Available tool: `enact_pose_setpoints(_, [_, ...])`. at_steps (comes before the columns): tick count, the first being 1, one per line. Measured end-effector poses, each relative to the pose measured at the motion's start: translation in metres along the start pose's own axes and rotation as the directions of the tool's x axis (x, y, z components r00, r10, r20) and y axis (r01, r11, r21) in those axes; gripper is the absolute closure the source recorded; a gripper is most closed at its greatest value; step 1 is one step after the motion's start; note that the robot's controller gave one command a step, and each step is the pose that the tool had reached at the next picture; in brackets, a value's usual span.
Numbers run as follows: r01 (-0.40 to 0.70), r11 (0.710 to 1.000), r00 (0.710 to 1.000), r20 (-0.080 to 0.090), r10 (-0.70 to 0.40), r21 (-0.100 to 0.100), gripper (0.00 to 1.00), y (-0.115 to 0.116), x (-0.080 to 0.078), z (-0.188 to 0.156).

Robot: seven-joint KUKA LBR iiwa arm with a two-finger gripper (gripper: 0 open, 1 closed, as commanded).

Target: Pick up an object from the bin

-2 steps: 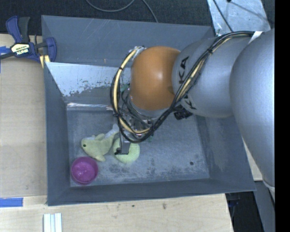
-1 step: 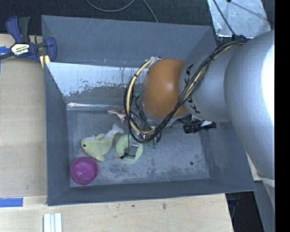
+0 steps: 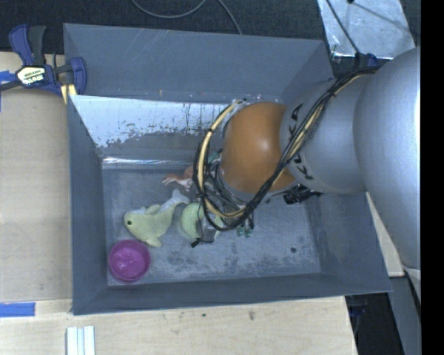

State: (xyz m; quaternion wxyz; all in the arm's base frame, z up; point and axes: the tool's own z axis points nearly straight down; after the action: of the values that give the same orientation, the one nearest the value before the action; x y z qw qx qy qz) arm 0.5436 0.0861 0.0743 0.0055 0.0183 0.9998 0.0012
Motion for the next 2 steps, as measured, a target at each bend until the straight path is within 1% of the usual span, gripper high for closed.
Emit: enact_pose_setpoints(2, [-0.001,1.0,1.0,-0.002,0.001,0.0,1.0,-0.0001,0.0004,-0.0028])
